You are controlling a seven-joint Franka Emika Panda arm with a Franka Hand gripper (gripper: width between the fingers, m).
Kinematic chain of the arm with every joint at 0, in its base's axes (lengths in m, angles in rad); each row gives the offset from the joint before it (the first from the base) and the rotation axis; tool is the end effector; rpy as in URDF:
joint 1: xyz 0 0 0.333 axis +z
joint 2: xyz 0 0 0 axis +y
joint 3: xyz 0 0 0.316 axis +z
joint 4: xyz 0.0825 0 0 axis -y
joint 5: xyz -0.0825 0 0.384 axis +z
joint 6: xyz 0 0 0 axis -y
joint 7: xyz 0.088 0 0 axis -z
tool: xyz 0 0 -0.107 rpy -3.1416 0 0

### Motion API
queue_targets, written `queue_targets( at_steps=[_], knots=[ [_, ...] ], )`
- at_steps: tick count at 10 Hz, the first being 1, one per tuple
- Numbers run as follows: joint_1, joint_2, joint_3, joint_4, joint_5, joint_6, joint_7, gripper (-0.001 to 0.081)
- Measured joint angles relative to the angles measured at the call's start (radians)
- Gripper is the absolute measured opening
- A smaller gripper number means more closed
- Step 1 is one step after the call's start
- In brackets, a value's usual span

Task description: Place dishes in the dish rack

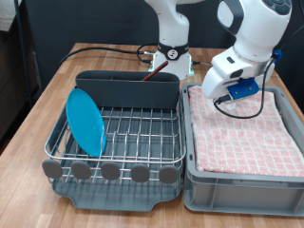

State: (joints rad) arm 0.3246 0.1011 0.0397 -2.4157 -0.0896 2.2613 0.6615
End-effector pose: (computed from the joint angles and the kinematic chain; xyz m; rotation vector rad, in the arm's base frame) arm 0.4340 0.1632 0.2502 2.9330 -0.3402 -0.2882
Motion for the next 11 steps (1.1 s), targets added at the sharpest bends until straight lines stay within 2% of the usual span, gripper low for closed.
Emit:
queue_targets(
  at_steps=[1, 2, 3, 4, 5, 6, 7, 9, 11],
  knots=[
    [0.0, 0.0, -0.002, -0.002, 0.0, 0.004, -0.002, 0.0519],
    [0.0, 0.0, -0.003, -0.005, 0.0, 0.009, -0.003, 0.0519],
    [0.0, 0.0, -0.003, -0.007, 0.0, 0.015, -0.004, 0.0324],
    [0.0, 0.0, -0.004, -0.009, 0.0, 0.018, -0.004, 0.0324],
    [0.0, 0.0, -0.004, -0.009, 0.0, 0.019, -0.004, 0.0144],
    [0.0, 0.0, -0.004, -0.01, 0.002, 0.022, -0.005, 0.0144],
    [0.0, 0.0, -0.004, -0.01, 0.005, 0.022, -0.005, 0.007],
    [0.0, -0.012, -0.004, -0.01, 0.01, 0.012, -0.005, 0.007],
    [0.0, -0.055, -0.004, -0.01, 0.016, -0.037, -0.004, 0.007]
  ],
)
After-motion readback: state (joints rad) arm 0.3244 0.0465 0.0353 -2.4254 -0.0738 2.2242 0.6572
